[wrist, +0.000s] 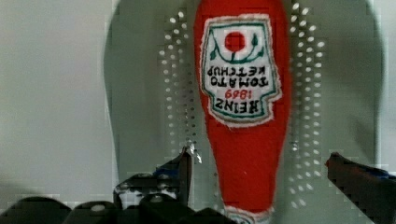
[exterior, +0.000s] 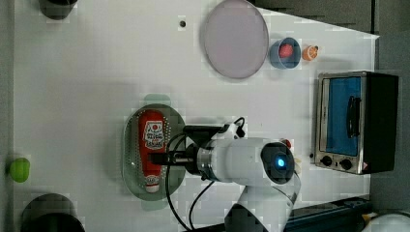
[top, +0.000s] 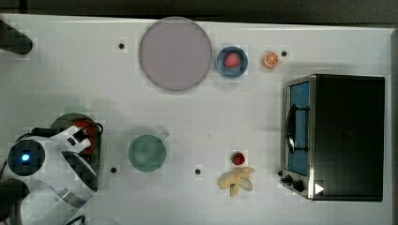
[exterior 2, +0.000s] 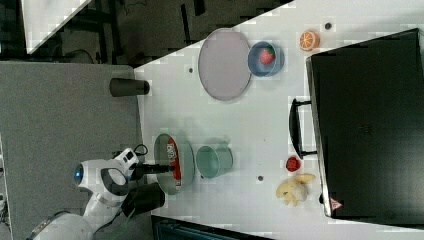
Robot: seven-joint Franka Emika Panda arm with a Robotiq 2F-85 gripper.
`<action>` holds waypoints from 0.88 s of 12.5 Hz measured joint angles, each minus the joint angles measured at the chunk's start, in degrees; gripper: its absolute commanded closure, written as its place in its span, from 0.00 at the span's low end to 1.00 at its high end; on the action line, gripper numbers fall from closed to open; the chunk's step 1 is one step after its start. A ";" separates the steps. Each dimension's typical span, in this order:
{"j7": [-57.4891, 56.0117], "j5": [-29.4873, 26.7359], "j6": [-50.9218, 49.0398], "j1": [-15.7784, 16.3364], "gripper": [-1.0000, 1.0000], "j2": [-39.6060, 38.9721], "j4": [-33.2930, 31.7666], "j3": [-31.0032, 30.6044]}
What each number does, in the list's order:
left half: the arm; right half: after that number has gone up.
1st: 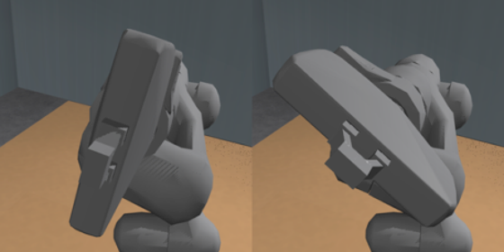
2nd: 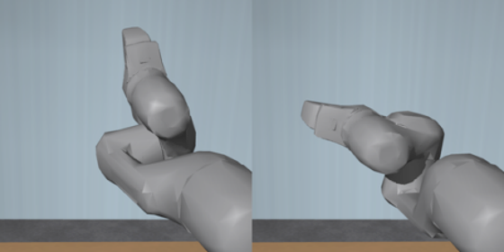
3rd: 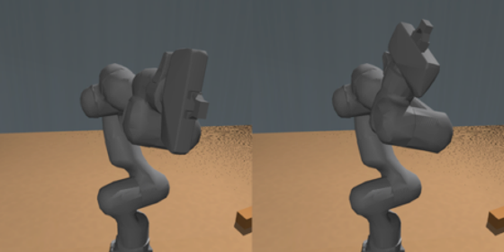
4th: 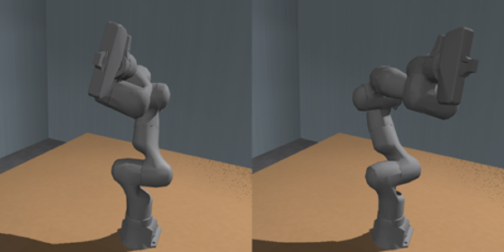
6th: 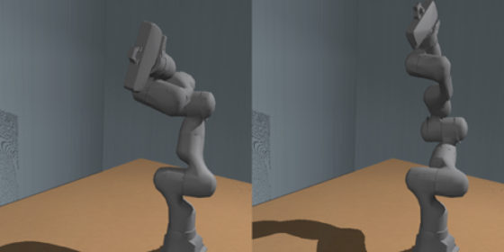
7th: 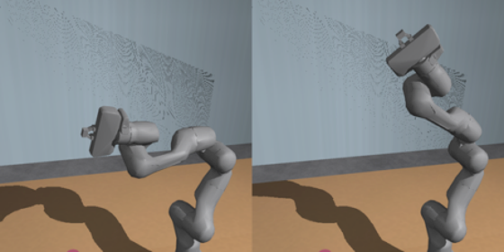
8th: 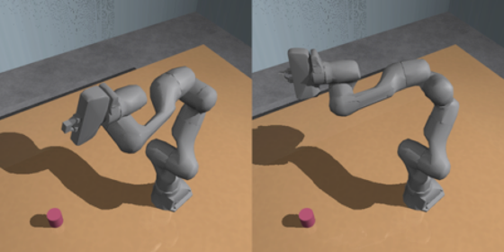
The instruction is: Pick ketchup from strainer and place it on the table
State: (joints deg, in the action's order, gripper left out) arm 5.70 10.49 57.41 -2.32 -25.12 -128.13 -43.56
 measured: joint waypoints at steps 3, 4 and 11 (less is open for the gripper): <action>2.31 4.18 3.02 0.65 0.00 -3.55 -0.45 1.62; 2.79 5.97 3.58 1.01 0.00 -4.78 -0.34 2.35; 3.45 9.13 4.59 4.11 0.44 -12.09 5.04 7.05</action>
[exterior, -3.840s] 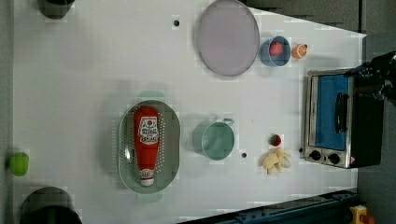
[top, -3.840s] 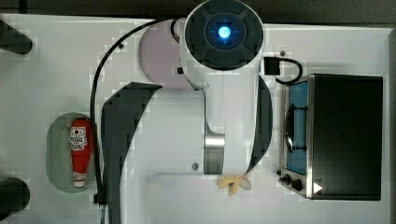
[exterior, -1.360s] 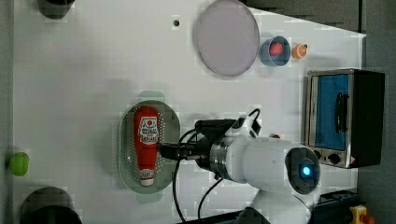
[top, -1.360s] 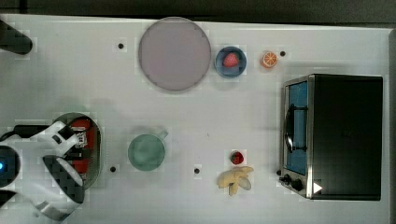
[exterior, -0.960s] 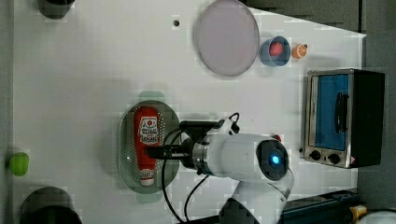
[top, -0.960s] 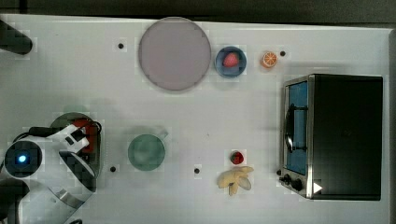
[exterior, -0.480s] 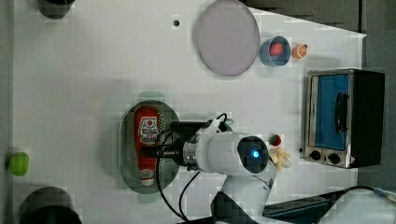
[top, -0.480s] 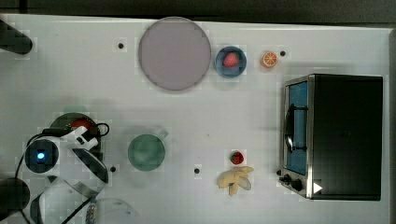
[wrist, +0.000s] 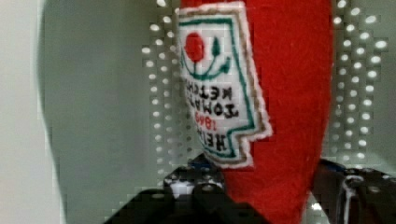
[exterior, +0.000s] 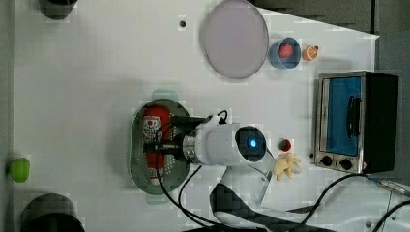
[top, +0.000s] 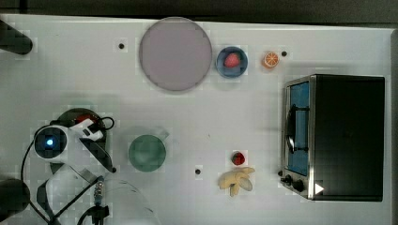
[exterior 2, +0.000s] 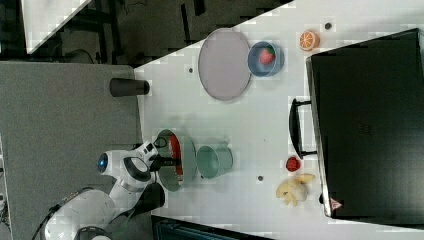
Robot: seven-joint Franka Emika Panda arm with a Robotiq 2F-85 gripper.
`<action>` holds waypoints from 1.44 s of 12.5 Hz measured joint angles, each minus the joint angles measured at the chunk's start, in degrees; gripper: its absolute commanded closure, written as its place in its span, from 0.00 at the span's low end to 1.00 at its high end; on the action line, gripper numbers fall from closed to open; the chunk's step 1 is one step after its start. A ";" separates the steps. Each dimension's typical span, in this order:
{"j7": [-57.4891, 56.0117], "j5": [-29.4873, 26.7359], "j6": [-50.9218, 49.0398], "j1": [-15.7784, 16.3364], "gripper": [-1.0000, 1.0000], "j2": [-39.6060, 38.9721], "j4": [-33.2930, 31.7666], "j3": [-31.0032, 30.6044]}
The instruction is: Pick ketchup from strainer and place it on the table
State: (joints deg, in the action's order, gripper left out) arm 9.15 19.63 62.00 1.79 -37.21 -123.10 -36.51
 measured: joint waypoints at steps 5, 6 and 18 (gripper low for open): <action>0.03 -1.44 -6.46 0.61 0.44 6.97 -0.45 -0.36; 0.03 -2.03 -8.50 0.26 0.44 9.54 -0.56 -1.09; -14.89 -14.66 -37.07 -5.71 0.44 33.96 11.13 2.24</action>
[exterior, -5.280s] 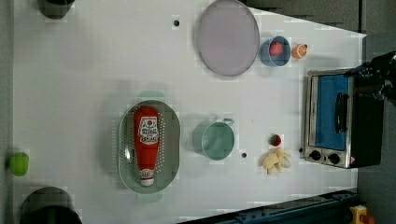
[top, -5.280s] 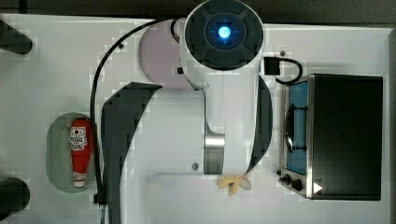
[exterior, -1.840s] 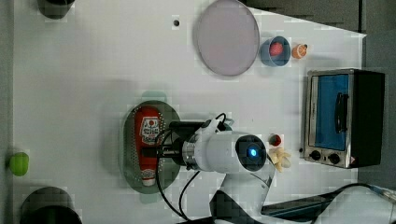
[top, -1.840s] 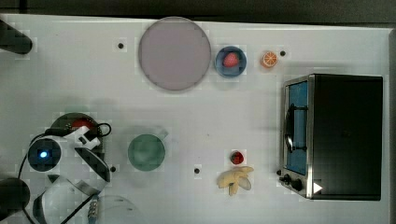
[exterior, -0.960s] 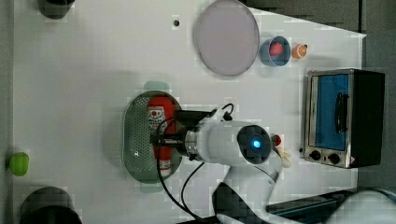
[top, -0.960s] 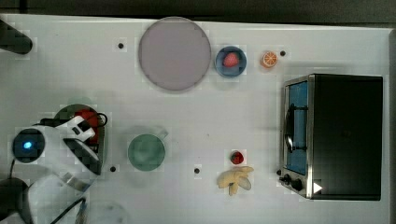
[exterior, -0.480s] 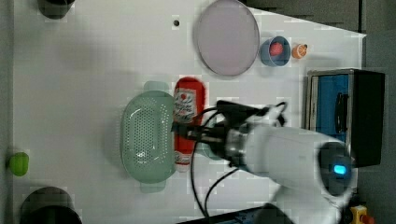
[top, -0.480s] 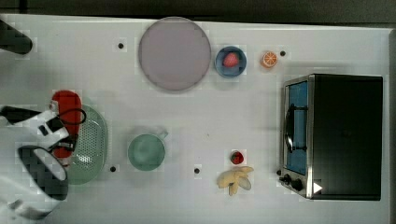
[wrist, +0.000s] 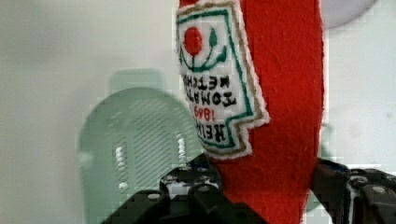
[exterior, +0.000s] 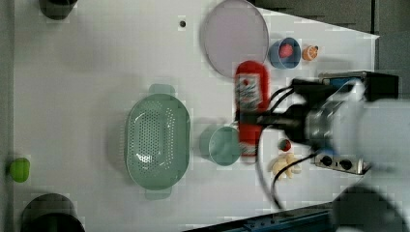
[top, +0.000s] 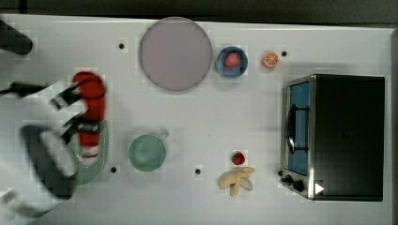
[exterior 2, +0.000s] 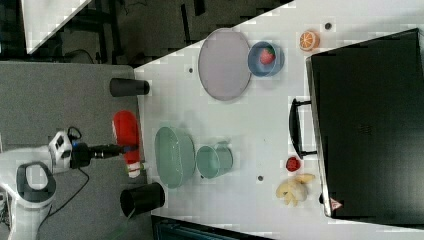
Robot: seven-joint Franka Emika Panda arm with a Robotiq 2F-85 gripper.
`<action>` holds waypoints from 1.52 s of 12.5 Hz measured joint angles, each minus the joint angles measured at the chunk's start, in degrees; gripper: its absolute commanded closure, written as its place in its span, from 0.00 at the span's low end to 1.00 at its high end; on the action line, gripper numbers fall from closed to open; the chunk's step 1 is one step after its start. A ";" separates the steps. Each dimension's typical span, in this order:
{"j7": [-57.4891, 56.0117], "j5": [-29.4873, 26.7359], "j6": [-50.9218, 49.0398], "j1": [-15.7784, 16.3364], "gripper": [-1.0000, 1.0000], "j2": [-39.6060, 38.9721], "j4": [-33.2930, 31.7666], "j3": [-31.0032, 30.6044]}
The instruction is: Pick ketchup from strainer and place it on the table
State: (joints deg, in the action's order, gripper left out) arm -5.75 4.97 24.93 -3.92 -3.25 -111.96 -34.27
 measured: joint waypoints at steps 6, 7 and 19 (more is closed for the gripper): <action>-11.94 0.13 -0.48 -6.47 0.44 -1.27 0.56 16.09; -13.99 -0.11 -0.53 -7.74 0.44 -1.44 0.45 18.80; -20.79 -0.33 18.41 -10.36 0.44 -1.85 -20.76 27.46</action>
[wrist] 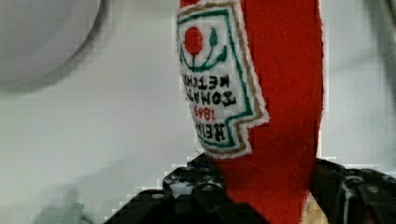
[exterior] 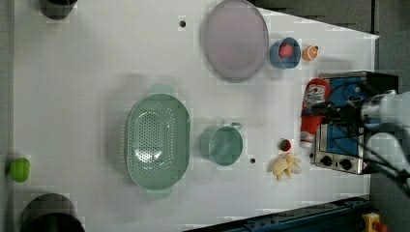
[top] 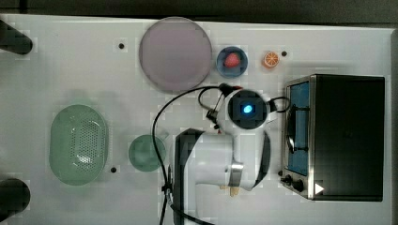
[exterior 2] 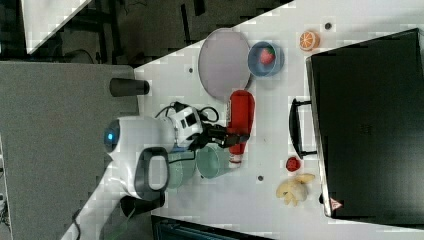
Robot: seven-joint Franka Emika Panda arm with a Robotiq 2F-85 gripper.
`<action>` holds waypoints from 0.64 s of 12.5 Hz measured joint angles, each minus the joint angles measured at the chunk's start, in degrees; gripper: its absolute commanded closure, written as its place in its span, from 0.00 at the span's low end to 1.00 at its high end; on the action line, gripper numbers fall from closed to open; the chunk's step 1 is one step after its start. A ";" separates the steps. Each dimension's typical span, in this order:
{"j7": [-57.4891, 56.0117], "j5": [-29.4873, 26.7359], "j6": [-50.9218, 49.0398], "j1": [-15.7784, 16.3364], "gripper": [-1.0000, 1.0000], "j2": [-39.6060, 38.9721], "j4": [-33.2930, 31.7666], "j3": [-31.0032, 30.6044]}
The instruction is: Pick ketchup from strainer and place it on the table
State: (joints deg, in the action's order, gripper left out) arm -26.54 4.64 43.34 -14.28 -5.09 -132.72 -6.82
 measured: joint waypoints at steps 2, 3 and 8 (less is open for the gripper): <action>-0.18 0.28 5.20 0.38 0.44 -2.74 -3.25 -0.97; -0.36 0.37 7.86 0.48 0.40 -4.66 -4.03 -1.42; -0.48 0.32 11.58 1.34 0.00 -10.45 -4.48 -1.55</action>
State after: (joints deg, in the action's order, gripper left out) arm -27.01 4.97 54.92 -12.95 -15.54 -137.20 -8.36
